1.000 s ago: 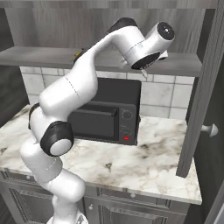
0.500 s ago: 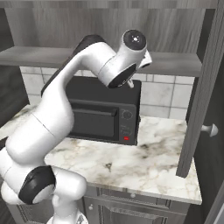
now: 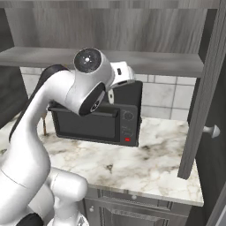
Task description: Pick the sponge and dish brush from the cabinet and place them on the counter.
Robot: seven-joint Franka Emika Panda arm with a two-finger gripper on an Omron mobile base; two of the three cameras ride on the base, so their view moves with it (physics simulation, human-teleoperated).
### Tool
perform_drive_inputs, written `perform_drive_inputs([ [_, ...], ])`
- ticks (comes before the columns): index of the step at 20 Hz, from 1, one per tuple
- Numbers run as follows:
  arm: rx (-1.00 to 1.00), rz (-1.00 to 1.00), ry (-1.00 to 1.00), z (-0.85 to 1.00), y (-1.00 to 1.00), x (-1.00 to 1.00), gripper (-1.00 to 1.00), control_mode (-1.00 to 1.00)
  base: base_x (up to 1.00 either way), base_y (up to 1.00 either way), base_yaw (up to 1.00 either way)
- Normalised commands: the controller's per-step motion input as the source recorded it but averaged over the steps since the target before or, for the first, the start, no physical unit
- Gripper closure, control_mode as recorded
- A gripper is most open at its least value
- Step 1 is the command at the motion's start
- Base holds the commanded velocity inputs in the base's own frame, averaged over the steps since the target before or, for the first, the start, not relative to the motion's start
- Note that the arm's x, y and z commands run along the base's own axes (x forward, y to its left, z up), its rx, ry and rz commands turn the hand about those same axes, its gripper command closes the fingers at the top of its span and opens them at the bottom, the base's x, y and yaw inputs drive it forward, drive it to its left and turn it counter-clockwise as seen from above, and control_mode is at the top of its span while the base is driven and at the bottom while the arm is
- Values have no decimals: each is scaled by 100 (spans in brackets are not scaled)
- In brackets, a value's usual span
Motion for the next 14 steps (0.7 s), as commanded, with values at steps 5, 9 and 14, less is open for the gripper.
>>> perform_drive_inputs([
  [5,1,-20,2,0,6,-54,100,-100,0,0,0],
  [9,0,-10,11,-9,0,-40,100,-100,0,0,0],
  [14,0,-7,18,-19,0,-19,100,-100,0,0,0],
])
